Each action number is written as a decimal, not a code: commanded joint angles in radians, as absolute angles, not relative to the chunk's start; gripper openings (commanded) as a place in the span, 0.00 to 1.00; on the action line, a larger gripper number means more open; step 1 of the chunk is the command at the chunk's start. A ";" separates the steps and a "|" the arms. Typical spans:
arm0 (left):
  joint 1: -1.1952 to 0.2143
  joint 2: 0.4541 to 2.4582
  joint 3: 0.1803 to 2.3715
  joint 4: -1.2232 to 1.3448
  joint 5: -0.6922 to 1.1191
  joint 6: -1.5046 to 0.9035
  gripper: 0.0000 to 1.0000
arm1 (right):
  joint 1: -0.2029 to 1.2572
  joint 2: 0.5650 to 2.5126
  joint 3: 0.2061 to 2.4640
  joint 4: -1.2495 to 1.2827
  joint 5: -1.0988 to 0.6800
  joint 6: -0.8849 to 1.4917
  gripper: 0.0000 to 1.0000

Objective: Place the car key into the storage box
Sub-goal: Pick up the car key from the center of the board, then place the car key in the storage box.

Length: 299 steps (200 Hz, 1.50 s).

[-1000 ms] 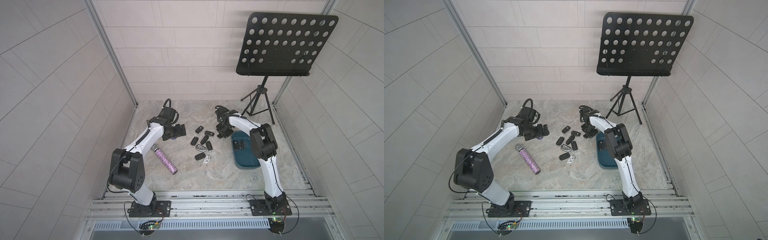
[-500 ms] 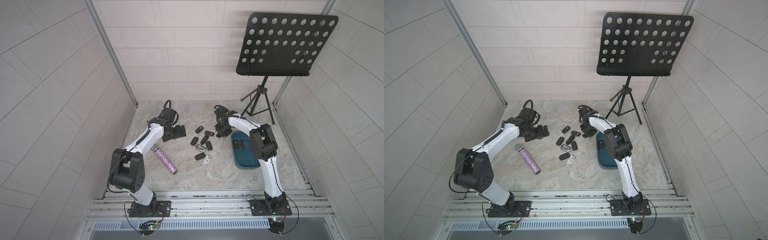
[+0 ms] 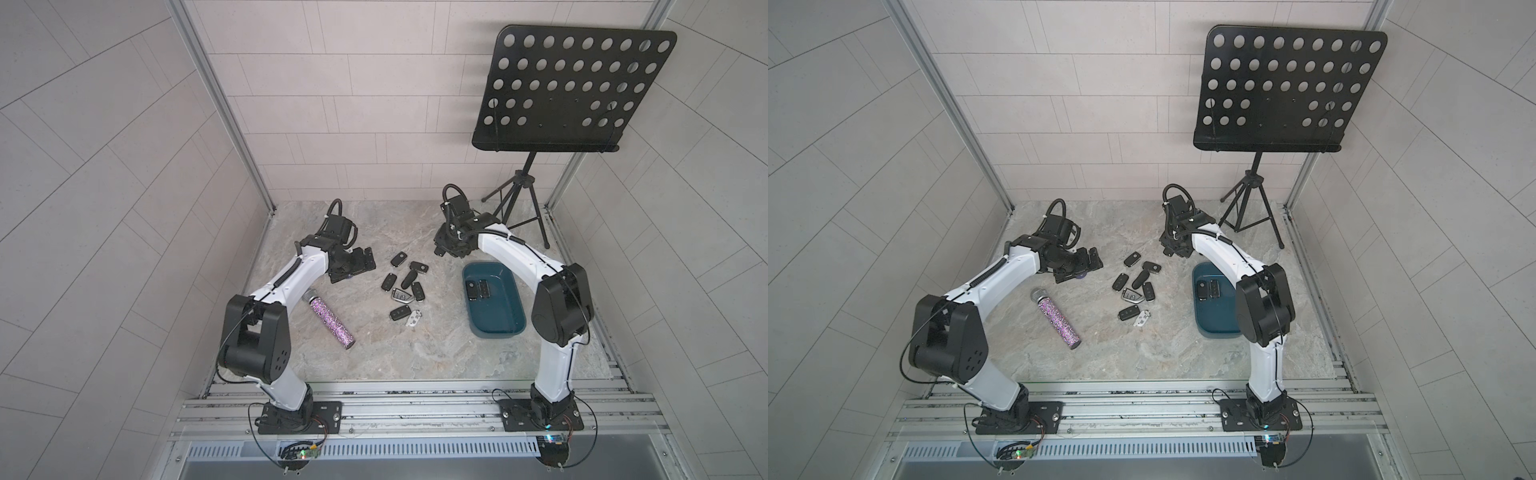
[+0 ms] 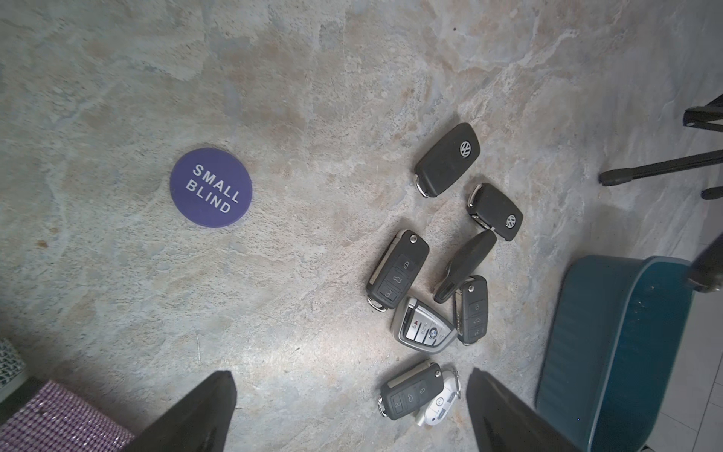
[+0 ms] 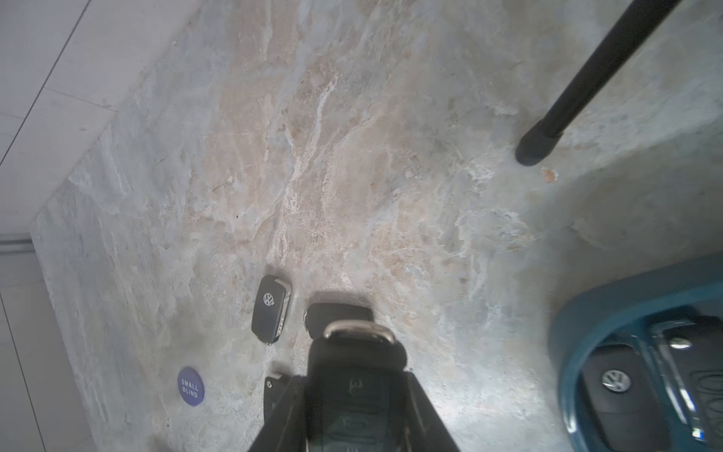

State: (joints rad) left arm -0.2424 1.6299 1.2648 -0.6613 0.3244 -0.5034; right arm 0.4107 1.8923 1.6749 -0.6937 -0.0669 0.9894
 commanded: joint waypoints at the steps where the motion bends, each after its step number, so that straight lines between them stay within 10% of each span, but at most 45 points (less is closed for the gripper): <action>1: -0.249 1.650 1.279 -0.655 0.347 -0.527 1.00 | 0.397 1.810 1.621 -0.699 -0.059 0.804 0.19; 129: -0.394 1.764 1.395 -0.685 0.361 -0.549 1.00 | 0.169 1.528 1.237 -0.772 -0.121 0.361 0.20; 299: -0.399 1.764 1.418 -0.753 0.334 -0.492 1.00 | 0.097 1.826 1.306 -0.724 0.002 0.248 0.22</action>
